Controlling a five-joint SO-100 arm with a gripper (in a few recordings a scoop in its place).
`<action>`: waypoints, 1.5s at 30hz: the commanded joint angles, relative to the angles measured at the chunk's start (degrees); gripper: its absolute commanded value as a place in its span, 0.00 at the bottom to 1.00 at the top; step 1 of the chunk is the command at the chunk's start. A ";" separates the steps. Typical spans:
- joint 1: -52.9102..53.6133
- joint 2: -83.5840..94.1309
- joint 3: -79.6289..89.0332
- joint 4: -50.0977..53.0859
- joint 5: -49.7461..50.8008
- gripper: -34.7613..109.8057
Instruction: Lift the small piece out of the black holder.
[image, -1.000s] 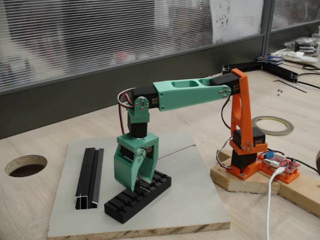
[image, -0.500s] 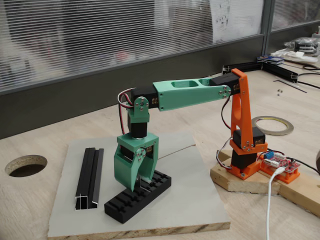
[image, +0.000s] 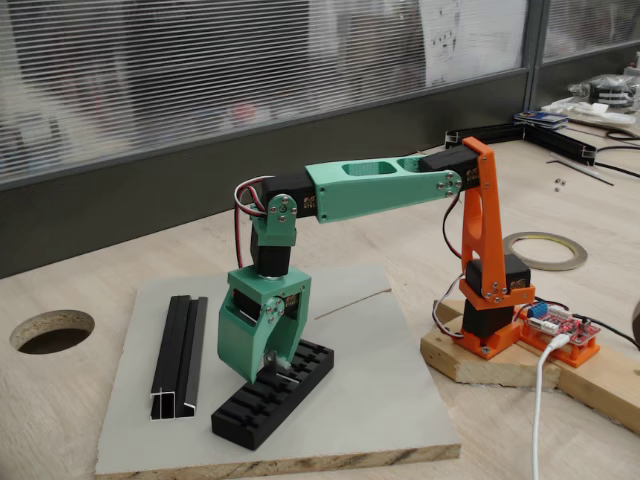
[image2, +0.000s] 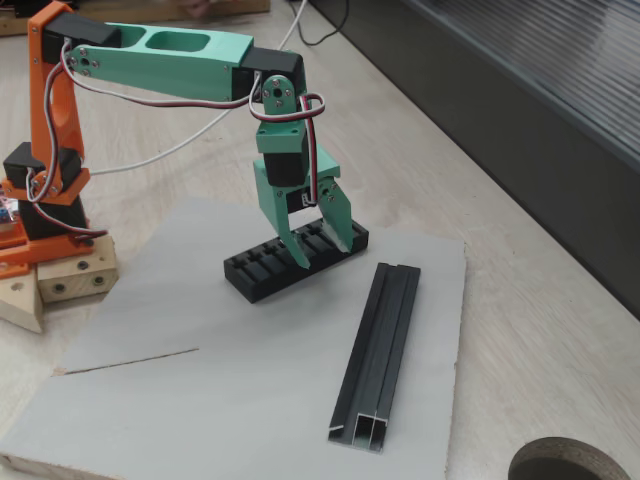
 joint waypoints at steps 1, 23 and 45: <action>-0.18 0.53 -0.18 -1.23 -0.35 0.51; 0.00 0.44 -0.18 -0.70 -4.66 0.51; 0.00 0.53 -0.44 -1.41 -8.96 0.51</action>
